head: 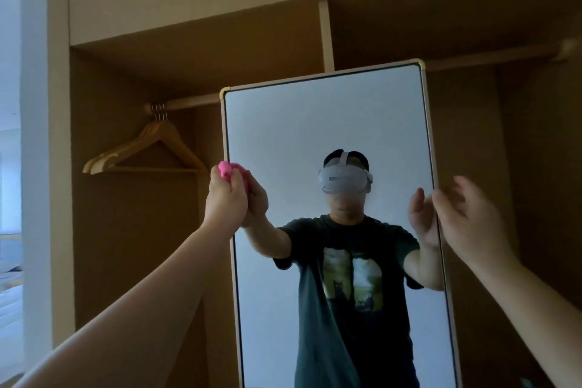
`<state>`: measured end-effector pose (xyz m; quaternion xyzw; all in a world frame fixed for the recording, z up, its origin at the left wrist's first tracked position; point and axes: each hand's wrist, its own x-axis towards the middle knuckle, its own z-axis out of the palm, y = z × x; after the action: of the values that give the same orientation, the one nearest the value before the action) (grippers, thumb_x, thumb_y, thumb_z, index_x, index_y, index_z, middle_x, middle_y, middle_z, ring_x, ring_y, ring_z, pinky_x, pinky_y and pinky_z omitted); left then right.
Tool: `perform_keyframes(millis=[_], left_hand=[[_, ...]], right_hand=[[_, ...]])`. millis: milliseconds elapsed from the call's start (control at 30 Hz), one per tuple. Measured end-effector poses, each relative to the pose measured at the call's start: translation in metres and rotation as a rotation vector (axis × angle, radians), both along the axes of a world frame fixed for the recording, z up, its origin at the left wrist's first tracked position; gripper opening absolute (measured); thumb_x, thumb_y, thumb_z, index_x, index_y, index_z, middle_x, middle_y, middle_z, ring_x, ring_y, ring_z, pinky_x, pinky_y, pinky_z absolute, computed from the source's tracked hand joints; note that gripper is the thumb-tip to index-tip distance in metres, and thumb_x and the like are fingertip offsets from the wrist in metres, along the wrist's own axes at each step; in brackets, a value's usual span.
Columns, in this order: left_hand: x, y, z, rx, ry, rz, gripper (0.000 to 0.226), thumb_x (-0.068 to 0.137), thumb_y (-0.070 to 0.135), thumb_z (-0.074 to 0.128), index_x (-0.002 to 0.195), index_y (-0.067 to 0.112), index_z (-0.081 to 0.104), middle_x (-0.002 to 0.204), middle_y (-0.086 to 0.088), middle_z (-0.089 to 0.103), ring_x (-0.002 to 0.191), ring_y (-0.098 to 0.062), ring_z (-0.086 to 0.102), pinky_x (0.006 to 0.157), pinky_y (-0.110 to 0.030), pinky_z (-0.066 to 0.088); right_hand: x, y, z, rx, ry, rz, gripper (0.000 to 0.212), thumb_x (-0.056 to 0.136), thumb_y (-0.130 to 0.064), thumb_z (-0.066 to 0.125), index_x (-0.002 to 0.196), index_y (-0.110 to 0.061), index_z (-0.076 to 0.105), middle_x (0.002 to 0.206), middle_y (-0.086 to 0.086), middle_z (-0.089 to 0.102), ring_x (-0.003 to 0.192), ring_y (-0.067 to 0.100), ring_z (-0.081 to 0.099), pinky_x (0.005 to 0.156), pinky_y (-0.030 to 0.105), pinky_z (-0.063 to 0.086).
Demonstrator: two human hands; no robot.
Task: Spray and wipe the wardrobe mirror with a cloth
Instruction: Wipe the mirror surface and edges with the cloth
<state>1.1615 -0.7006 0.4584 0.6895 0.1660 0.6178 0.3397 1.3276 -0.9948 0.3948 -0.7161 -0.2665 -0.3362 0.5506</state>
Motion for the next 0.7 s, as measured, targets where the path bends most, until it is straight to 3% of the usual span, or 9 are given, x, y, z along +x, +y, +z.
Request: perform_keyframes(millis=[67,233,400,533,700], left_hand=[[-0.001,0.000,-0.010,0.000,0.001,0.003,0.007,0.101,0.035,0.034,0.105,0.033,0.039,0.088,0.009,0.055,0.075,0.001,0.054,0.063,-0.023,0.042],[-0.007,-0.008,-0.027,-0.045,0.025,-0.039,0.008,0.101,0.034,0.034,0.106,0.028,0.038,0.090,0.007,0.053,0.078,-0.001,0.053,0.075,-0.031,0.046],[-0.008,-0.024,-0.037,-0.070,-0.023,-0.041,0.009,0.104,0.026,0.033,0.110,0.019,0.035,0.080,0.008,0.049,0.067,0.003,0.047,0.054,-0.013,0.042],[-0.011,-0.027,-0.046,-0.087,0.005,-0.077,0.008,0.104,0.027,0.033,0.110,0.022,0.032,0.080,0.009,0.048,0.067,0.002,0.048,0.068,-0.025,0.040],[-0.012,-0.024,-0.058,-0.094,0.024,-0.089,0.028,0.104,0.026,0.033,0.127,0.013,0.038,0.083,0.007,0.051,0.069,-0.002,0.052,0.054,-0.016,0.038]], right_hand=[[0.002,0.001,-0.009,0.024,0.036,0.048,0.056,0.098,-0.039,0.047,0.145,-0.010,0.039,0.128,0.008,0.058,0.100,0.009,0.050,0.063,0.011,0.031],[0.006,0.004,-0.034,0.071,0.079,0.136,0.046,0.099,-0.038,0.045,0.132,-0.007,0.050,0.085,-0.024,0.050,0.067,-0.006,0.053,0.051,0.007,0.036],[0.009,0.003,-0.063,0.075,0.105,0.182,0.023,0.098,-0.039,0.046,0.099,-0.018,0.057,0.079,-0.015,0.061,0.073,-0.003,0.062,0.052,0.009,0.040],[0.010,0.000,-0.083,0.039,0.154,0.230,0.025,0.098,-0.040,0.045,0.100,-0.020,0.058,0.085,-0.010,0.066,0.073,-0.004,0.064,0.050,0.009,0.043],[0.007,-0.001,-0.098,0.025,0.213,0.245,0.025,0.099,-0.039,0.043,0.099,-0.020,0.059,0.081,-0.017,0.065,0.072,-0.014,0.060,0.051,0.007,0.041]])
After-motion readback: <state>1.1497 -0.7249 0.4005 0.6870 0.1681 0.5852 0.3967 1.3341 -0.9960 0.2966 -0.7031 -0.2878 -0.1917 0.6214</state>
